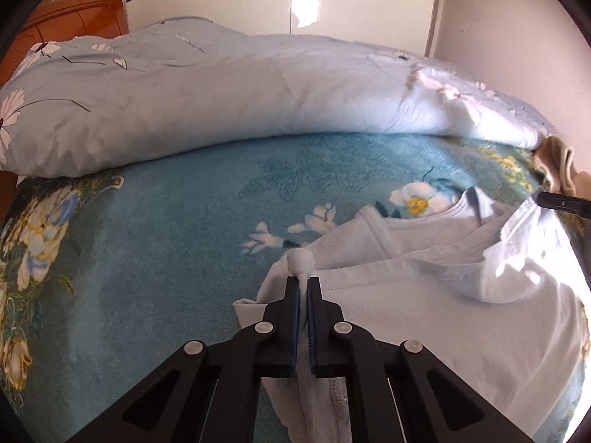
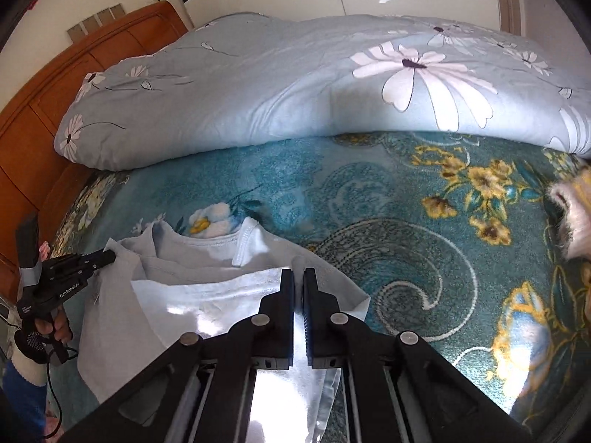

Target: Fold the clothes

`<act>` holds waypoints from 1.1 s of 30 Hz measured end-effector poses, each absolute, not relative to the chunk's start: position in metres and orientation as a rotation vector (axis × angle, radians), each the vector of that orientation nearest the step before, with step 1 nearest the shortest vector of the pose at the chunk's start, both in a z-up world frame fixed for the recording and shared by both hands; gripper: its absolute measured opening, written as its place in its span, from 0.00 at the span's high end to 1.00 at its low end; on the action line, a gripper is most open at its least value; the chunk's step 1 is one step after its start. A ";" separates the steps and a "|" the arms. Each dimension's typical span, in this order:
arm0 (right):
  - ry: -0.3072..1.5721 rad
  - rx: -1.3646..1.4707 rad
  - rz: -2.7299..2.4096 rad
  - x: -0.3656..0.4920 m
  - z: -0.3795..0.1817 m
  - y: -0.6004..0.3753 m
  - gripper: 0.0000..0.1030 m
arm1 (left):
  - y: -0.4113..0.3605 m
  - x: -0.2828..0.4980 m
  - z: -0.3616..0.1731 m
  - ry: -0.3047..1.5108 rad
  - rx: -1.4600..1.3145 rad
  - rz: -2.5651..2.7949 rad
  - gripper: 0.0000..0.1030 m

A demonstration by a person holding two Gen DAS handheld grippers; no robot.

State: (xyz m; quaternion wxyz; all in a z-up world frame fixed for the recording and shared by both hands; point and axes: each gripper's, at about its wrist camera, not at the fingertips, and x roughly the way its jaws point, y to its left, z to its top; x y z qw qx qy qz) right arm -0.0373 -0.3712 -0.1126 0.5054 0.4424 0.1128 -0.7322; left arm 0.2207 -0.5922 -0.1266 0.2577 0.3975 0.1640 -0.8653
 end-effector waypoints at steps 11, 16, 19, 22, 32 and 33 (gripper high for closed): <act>0.225 1.149 -1.874 -0.068 -0.141 -0.384 0.96 | -0.639 0.207 -0.164 0.628 1.104 -2.235 0.95; 0.213 1.190 -1.856 -0.072 -0.148 -0.382 0.96 | -0.634 0.207 -0.162 0.633 1.121 -2.225 0.92; 0.172 1.155 -1.832 -0.067 -0.137 -0.372 0.95 | -0.627 0.221 -0.149 0.674 1.093 -2.217 0.82; 0.119 1.122 -1.831 -0.053 -0.118 -0.341 0.80 | -0.608 0.250 -0.133 0.693 1.050 -2.209 0.55; -0.096 1.392 -1.580 0.018 -0.156 -0.198 0.60 | -0.523 0.353 -0.156 1.014 1.156 -2.232 0.39; -0.112 1.392 -1.576 0.021 -0.158 -0.193 0.60 | -0.519 0.354 -0.160 1.036 1.170 -2.225 0.38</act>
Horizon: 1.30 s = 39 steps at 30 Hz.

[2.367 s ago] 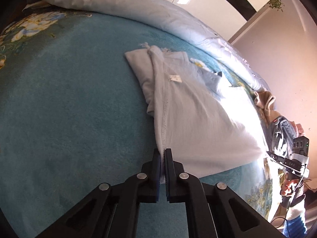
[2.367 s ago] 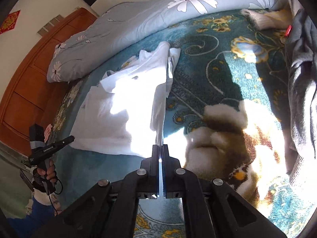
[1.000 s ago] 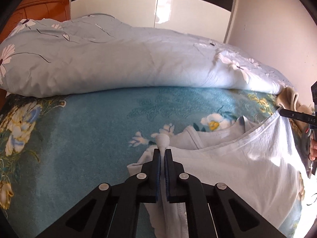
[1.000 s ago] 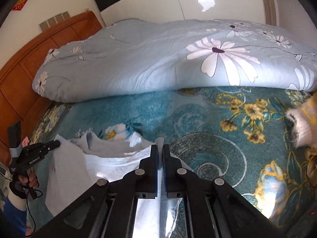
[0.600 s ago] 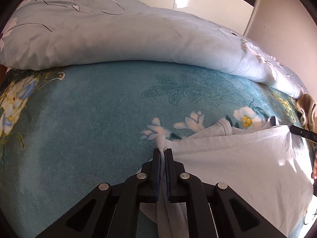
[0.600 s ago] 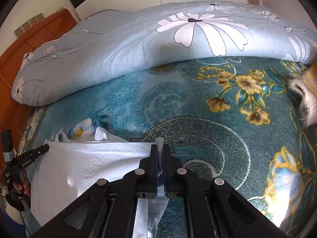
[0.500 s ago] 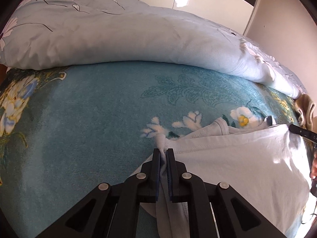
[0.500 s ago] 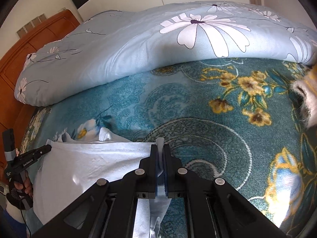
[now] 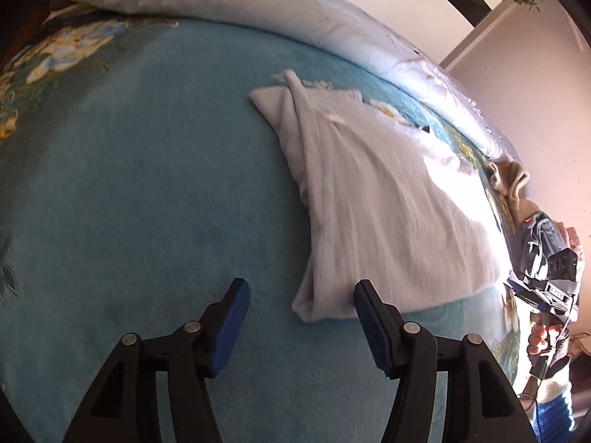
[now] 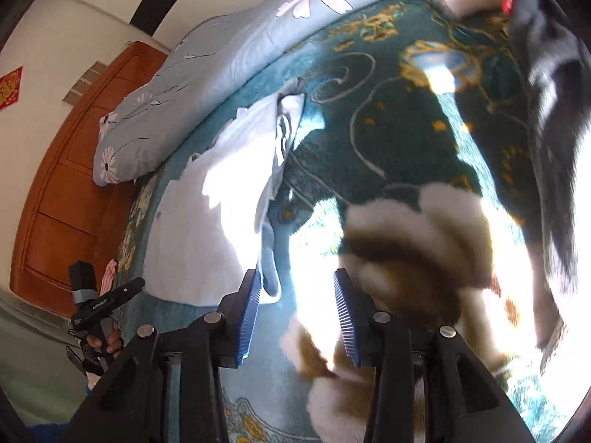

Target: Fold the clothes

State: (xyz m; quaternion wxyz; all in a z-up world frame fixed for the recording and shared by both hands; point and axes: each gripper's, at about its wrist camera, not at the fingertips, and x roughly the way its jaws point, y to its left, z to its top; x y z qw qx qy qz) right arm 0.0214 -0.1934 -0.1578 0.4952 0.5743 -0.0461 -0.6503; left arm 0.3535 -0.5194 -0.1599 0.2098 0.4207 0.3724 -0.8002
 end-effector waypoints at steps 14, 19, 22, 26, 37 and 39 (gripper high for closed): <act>-0.327 1.408 -1.502 0.029 -0.171 -0.240 0.66 | -0.526 0.333 -0.175 1.435 0.930 -2.185 0.54; -0.380 1.432 -1.526 0.029 -0.170 -0.235 0.92 | -0.528 0.341 -0.181 1.547 0.858 -2.099 0.90; -0.408 1.416 -1.550 0.034 -0.158 -0.225 0.93 | -0.518 0.350 -0.169 1.545 0.832 -2.106 0.91; -0.382 1.379 -1.546 0.059 -0.140 -0.202 0.94 | -0.491 0.374 -0.151 1.527 0.841 -2.147 0.91; -0.389 1.487 -1.461 0.130 -0.161 -0.102 0.94 | -0.399 0.450 -0.179 1.467 0.949 -2.183 0.91; -0.419 1.518 -1.469 0.125 -0.168 -0.094 0.94 | -0.399 0.453 -0.183 1.526 0.900 -2.175 0.88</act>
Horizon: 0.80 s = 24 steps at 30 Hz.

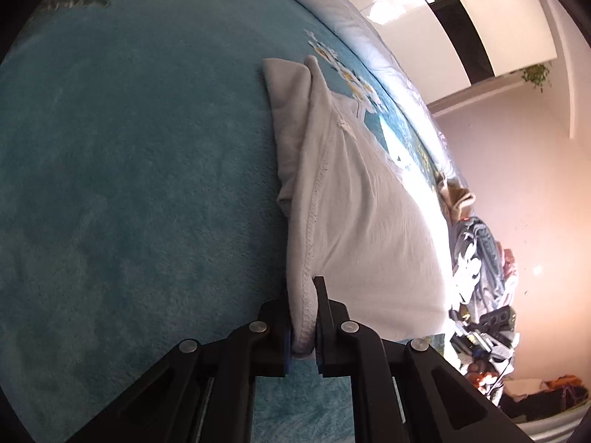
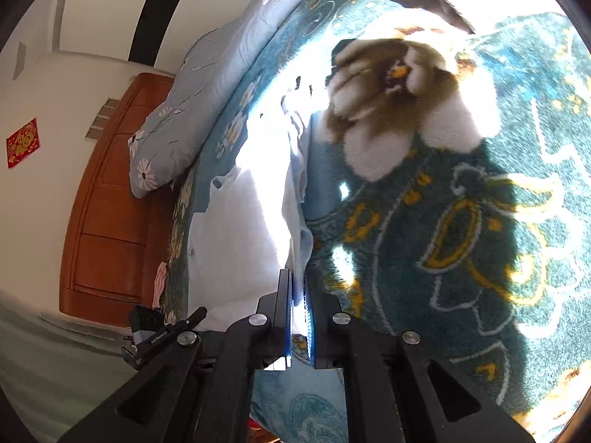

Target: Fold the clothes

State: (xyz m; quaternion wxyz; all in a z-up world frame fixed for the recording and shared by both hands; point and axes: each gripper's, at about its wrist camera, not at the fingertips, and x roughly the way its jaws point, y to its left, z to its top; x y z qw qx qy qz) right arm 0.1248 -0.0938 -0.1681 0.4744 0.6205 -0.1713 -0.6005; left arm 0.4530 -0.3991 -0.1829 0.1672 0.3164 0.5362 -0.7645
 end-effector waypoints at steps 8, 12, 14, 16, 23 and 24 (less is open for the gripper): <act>-0.316 1.464 -1.544 0.119 -0.148 -0.083 0.91 | -0.392 0.459 -0.137 1.279 0.847 -2.159 0.42; -0.276 1.432 -1.549 0.108 -0.143 -0.105 0.48 | -0.371 0.399 -0.111 1.269 0.827 -2.327 0.37; -0.284 1.438 -1.533 0.103 -0.148 -0.121 0.48 | -0.353 0.353 -0.112 1.275 0.905 -2.386 0.37; -0.283 1.439 -1.536 0.099 -0.153 -0.134 0.48 | -0.343 0.320 -0.121 1.245 0.974 -2.420 0.37; -0.246 1.411 -1.467 0.099 -0.161 -0.155 0.48 | -0.329 0.322 -0.145 1.232 1.040 -2.415 0.39; -0.247 1.406 -1.452 0.099 -0.162 -0.158 0.50 | -0.330 0.327 -0.146 1.243 1.025 -2.416 0.39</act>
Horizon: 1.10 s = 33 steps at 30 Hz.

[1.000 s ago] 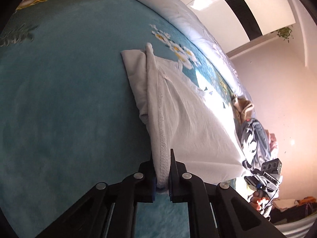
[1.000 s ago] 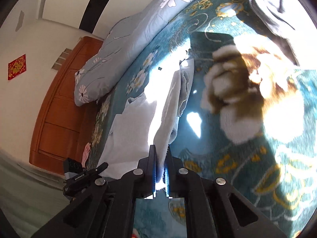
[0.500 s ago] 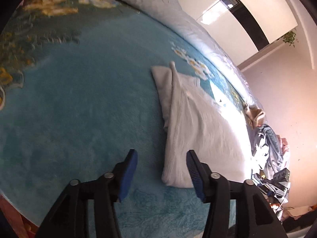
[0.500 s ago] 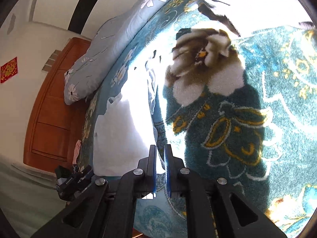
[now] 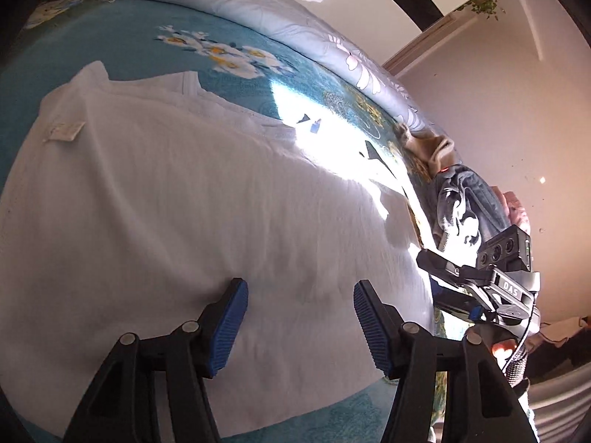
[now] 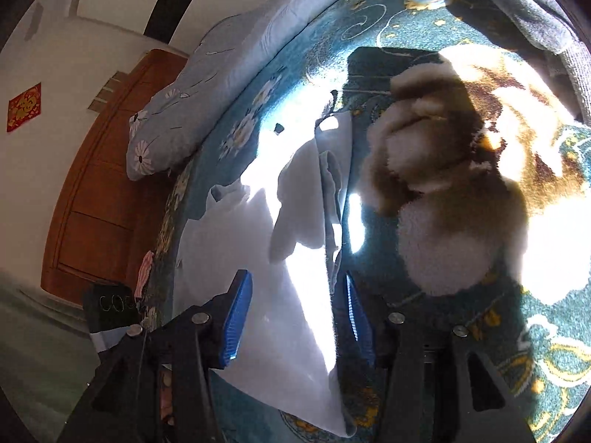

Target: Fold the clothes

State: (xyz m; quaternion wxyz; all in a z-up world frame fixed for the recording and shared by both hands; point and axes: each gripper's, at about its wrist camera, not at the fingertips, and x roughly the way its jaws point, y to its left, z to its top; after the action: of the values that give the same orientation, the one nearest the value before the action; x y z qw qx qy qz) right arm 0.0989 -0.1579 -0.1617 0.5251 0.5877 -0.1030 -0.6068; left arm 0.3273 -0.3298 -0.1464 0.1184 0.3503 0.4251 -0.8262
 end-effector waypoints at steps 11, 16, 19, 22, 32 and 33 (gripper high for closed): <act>-0.100 1.395 -1.519 0.115 -0.132 -0.182 0.89 | -0.317 0.335 -0.157 1.368 1.017 -2.459 0.42; 0.013 1.379 -1.563 0.136 -0.093 -0.203 0.89 | -0.327 0.364 -0.153 1.512 0.948 -2.482 0.42; 0.109 1.332 -1.570 0.160 -0.065 -0.227 0.89 | -0.339 0.399 -0.148 1.483 0.886 -2.461 0.41; 0.247 1.266 -1.563 0.194 -0.041 -0.262 0.89 | -0.358 0.437 -0.144 1.505 0.787 -2.414 0.40; 0.719 1.172 -1.523 0.318 -0.077 -0.388 0.88 | -0.393 0.527 -0.142 1.531 0.576 -2.251 0.40; 0.749 1.195 -1.512 0.328 -0.091 -0.396 0.86 | -0.393 0.532 -0.144 1.540 0.573 -2.236 0.40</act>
State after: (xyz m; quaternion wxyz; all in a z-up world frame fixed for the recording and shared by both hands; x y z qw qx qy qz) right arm 0.3277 -0.3964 -0.0913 0.5115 0.4965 0.3113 -0.6284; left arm 0.5316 -0.3932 -0.1438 0.1825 0.2032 0.5457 -0.7922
